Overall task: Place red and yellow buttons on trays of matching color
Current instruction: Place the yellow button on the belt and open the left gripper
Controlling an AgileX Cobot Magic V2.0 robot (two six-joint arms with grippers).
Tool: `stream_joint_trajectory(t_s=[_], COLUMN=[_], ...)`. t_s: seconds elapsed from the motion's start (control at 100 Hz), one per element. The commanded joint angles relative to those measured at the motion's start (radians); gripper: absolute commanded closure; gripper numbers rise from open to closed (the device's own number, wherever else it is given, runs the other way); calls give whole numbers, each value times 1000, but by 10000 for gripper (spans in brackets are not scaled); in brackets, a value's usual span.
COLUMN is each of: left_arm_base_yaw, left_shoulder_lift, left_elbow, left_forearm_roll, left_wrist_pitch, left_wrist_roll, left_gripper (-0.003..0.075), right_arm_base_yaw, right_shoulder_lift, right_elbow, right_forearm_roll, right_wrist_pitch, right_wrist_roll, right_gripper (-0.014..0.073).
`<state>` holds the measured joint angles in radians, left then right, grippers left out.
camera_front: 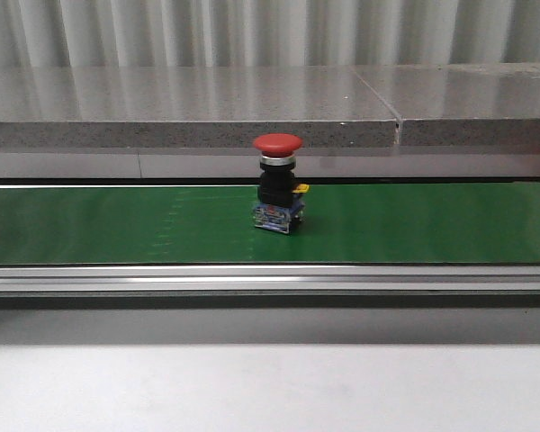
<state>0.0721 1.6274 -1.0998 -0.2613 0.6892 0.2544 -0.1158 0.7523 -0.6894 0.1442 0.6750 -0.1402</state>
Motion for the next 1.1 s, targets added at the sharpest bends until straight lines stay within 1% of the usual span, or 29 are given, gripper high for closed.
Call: stream_joint_trajectory(t_s=[0.0,0.03,0.06,0.16,0.27,0.39,0.67,0.83,0.92,1.09], left_arm_base_yaw=[-6,-6,-6,-19,-60,-105,-172,-189,-189,-189], left_shoulder_lift=[-37,-37,-39,-63,-111,-180,-365,-496,-583,-739], left_elbow=[-28,-33,-36,-43,-43,-43,-21,48,110,238], left_forearm_roll=[-19,-22,-22,-29,-29,-29,-40,-55,-59,-61], left_wrist_pitch=[-21,-20,-19,-33,-68,-109,-133,-176,-200,-245], left_wrist_roll=[0,0,0,2,20,20,20,20,20,20], left_gripper=[52,22,18,44,69,70,70,74,95,158], right_arm_base_yaw=[2,2,2,2,2,2,2,2,2,2], right_shoulder_lift=[-4,-4,-4,-4,-4,-4,-4,-4,-4,-4], right_elbow=[-24,-24,-24,-24,-24,-24,-24,-24,-24,-24], right_forearm_roll=[-4,-4,-4,-4,-4,-4,-4,-4,-4,-4], right_wrist_pitch=[-55,-55,-55,-55,-55,-55,-55,-55,-55,-55], right_wrist_roll=[-9,-9,-9,-9,-9,-9,-9,-9,-9,-9], right_gripper=[662,662,662,662,662,662,662,662,662,662])
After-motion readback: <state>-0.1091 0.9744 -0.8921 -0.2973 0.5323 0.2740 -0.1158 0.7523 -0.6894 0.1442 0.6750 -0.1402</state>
